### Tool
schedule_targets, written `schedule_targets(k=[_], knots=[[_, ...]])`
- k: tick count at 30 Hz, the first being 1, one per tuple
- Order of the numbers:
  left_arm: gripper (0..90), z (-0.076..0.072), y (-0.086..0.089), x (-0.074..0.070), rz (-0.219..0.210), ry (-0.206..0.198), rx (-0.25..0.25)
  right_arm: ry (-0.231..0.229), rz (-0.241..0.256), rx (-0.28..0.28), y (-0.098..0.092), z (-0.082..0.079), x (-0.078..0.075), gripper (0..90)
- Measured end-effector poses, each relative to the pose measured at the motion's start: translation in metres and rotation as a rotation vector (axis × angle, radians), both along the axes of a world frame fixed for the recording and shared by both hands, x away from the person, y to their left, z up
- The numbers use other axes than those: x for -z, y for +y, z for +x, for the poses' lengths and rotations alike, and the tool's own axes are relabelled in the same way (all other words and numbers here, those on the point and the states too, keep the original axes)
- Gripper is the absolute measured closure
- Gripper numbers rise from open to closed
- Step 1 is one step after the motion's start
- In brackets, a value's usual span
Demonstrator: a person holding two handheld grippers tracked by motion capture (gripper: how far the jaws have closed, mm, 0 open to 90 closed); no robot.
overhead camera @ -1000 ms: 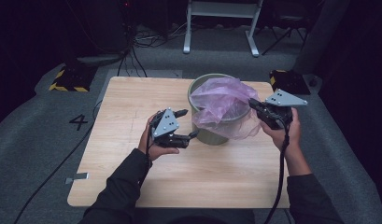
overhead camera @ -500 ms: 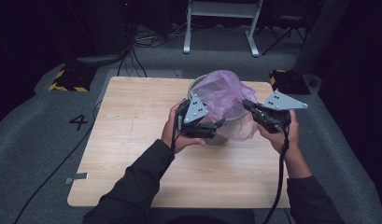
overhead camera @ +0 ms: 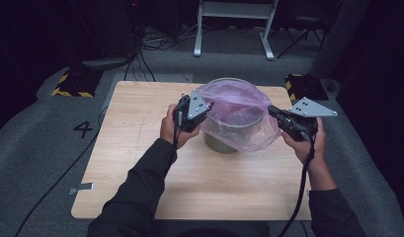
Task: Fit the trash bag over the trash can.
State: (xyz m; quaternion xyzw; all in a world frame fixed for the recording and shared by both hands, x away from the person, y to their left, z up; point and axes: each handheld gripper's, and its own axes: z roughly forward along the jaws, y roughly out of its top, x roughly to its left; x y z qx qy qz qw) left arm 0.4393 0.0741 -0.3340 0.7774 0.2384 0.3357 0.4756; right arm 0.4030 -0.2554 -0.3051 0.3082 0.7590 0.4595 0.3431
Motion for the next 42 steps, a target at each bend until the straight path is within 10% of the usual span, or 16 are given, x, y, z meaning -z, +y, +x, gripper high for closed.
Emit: schedule_targets(k=[9,25,31,36,42], knots=[[89.2,0.035,0.034,0.006,0.008,0.071,-0.071,0.067,0.044,0.125,-0.014,0.043,0.019,89.7],[89.3,0.083,0.030,0.033,-0.010,0.193,-0.093,0.165,0.085,0.198,-0.017,0.102,0.046,89.9],[89.3,0.096,0.026,0.047,-0.078,0.250,-0.075,0.239,0.142,0.151,-0.013,0.116,0.060,90.0],[89.3,0.099,0.022,0.058,-0.077,0.277,-0.049,0.340,0.294,0.051,-0.017,0.124,0.072,90.0],[89.3,0.088,0.025,0.063,-0.101,0.264,0.008,0.351,0.285,-0.011,-0.015,0.119,0.077,90.0]])
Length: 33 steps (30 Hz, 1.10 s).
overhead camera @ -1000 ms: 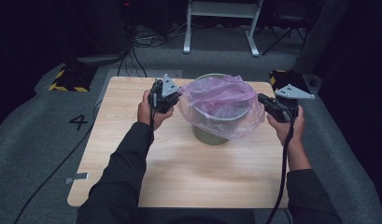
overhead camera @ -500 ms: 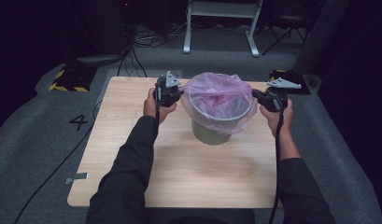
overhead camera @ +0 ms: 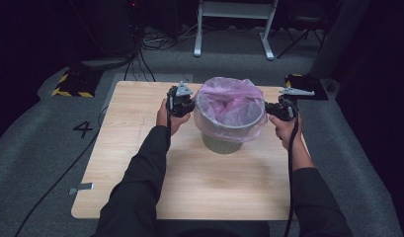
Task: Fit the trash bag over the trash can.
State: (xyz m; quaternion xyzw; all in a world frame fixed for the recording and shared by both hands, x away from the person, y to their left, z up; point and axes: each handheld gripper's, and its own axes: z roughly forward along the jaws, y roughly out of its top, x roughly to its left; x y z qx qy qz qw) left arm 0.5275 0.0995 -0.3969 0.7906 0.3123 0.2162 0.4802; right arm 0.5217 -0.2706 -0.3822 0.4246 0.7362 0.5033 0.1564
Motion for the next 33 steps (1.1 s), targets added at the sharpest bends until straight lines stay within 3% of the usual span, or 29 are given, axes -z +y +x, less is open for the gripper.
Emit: schedule_targets(k=[4,10,14,21,24,29,30,32,33], knots=[[89.4,-0.011,0.011,0.003,-0.033,0.007,0.029,-0.009,-0.009,-0.065,0.003,-0.009,0.003,90.0],[89.4,-0.034,0.018,0.003,-0.002,-0.024,0.070,-0.021,-0.015,-0.145,0.003,-0.025,0.005,90.0],[89.5,-0.045,0.023,0.004,0.000,-0.022,0.089,-0.018,-0.022,-0.192,0.002,-0.034,0.005,89.9],[89.5,-0.034,0.014,0.007,0.025,-0.014,0.041,-0.034,-0.043,-0.101,0.008,-0.029,0.009,90.0],[89.5,-0.024,0.010,0.009,0.058,0.008,0.023,-0.022,-0.040,-0.068,0.009,-0.023,0.014,90.0],[89.5,-0.006,0.009,0.014,0.112,0.072,0.013,0.037,-0.061,-0.052,0.013,-0.015,0.023,90.0],[89.5,-0.006,0.009,0.014,0.112,0.072,0.013,0.037,-0.061,-0.052,0.013,-0.015,0.023,90.0],[89.5,-0.003,0.011,0.019,0.108,0.104,0.021,0.102,-0.066,-0.075,0.014,-0.011,0.031,90.0],[89.5,-0.003,0.011,0.020,0.099,0.110,0.023,0.108,-0.059,-0.077,0.013,-0.011,0.031,90.0]])
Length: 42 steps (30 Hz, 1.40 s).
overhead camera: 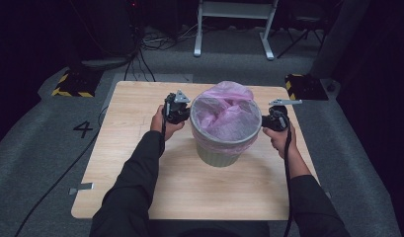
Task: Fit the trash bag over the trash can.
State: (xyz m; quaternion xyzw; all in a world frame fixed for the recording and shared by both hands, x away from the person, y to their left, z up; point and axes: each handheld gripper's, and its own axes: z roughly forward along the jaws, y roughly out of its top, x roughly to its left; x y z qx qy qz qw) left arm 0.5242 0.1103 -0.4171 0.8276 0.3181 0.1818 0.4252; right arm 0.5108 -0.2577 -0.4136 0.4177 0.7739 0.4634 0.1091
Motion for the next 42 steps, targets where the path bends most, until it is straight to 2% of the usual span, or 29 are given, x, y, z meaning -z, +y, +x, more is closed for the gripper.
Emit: schedule_targets(k=[2,3,6,7,10,12,14,15,17,18,20,23,24,26,28,30,35,36,37,42], knots=[[89.5,0.000,0.000,0.001,0.007,0.003,0.008,0.001,0.006,0.005,-0.003,-0.001,0.001,90.0],[89.5,-0.001,-0.001,0.005,0.015,0.024,0.023,0.006,0.007,0.004,-0.004,-0.001,0.002,90.0],[89.5,-0.002,-0.001,0.006,0.010,0.035,0.033,0.015,0.009,-0.002,-0.005,-0.002,0.003,90.0],[89.5,-0.003,0.000,0.007,-0.006,0.054,0.044,0.017,0.009,-0.009,-0.005,-0.004,0.003,90.0],[89.5,-0.002,-0.002,0.008,-0.001,0.076,0.058,0.018,0.008,-0.009,-0.005,-0.004,0.004,90.0],[89.5,-0.002,-0.004,0.009,-0.002,0.076,0.058,0.013,0.000,-0.001,-0.006,-0.003,0.004,90.0],[89.3,0.002,-0.005,0.012,0.004,0.078,0.040,-0.012,-0.032,0.048,-0.007,0.000,0.001,90.0],[89.3,0.003,-0.006,0.013,-0.009,0.096,0.045,-0.020,-0.033,0.067,-0.007,0.002,0.000,90.0],[89.3,0.004,-0.006,0.014,-0.022,0.103,0.050,-0.017,-0.029,0.083,-0.008,0.004,0.001,90.0],[89.4,0.004,-0.006,0.014,-0.022,0.103,0.050,-0.017,-0.029,0.083,-0.008,0.004,0.001,90.0],[89.4,0.005,-0.005,0.016,-0.051,0.123,0.055,0.004,-0.019,0.070,-0.007,0.005,0.002,90.0],[88.5,0.001,-0.002,0.017,-0.064,0.111,0.042,0.020,-0.018,0.055,-0.007,0.003,0.002,89.6],[88.3,-0.001,0.000,0.017,-0.062,0.100,0.046,-0.001,-0.020,0.037,-0.009,-0.003,0.003,89.4],[88.7,-0.007,0.006,0.018,-0.068,0.076,0.048,-0.012,-0.017,0.034,-0.014,-0.008,0.004,89.6],[89.4,-0.010,0.009,0.018,-0.079,0.075,0.050,-0.022,0.013,0.035,-0.020,-0.014,0.004,90.0],[89.4,-0.014,0.011,0.019,-0.089,0.066,0.067,-0.029,0.020,0.033,-0.022,-0.017,0.003,90.0],[89.6,-0.018,0.007,0.022,-0.064,0.094,0.105,-0.006,0.009,0.005,-0.022,-0.020,0.005,90.0],[89.6,-0.018,0.007,0.022,-0.064,0.094,0.105,-0.006,0.009,0.005,-0.022,-0.020,0.005,90.0],[89.6,-0.021,0.006,0.020,-0.057,0.095,0.129,-0.004,0.017,-0.011,-0.022,-0.021,0.006,90.0],[89.3,-0.031,0.010,0.017,-0.038,0.075,0.134,-0.015,0.017,-0.023,-0.025,-0.030,0.005,90.0]])
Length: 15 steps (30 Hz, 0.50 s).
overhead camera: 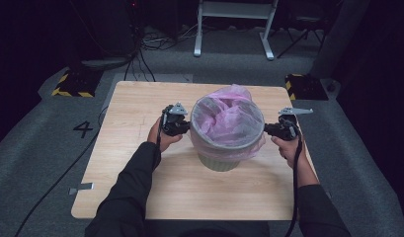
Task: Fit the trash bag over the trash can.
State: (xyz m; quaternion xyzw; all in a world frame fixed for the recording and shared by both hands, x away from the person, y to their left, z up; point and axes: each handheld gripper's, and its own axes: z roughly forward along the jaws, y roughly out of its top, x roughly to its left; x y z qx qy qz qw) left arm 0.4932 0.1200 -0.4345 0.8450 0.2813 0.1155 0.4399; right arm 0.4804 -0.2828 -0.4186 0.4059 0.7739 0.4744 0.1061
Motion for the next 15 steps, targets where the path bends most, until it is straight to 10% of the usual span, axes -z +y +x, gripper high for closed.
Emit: schedule_targets(k=[12,15], knots=[[86.5,0.008,0.020,-0.013,-0.074,-0.111,-0.218,-0.079,0.014,0.089,-0.020,-0.001,-0.013,84.0],[74.7,0.008,0.020,-0.017,-0.121,-0.134,-0.239,-0.142,0.019,0.103,-0.021,-0.003,-0.024,65.7]])
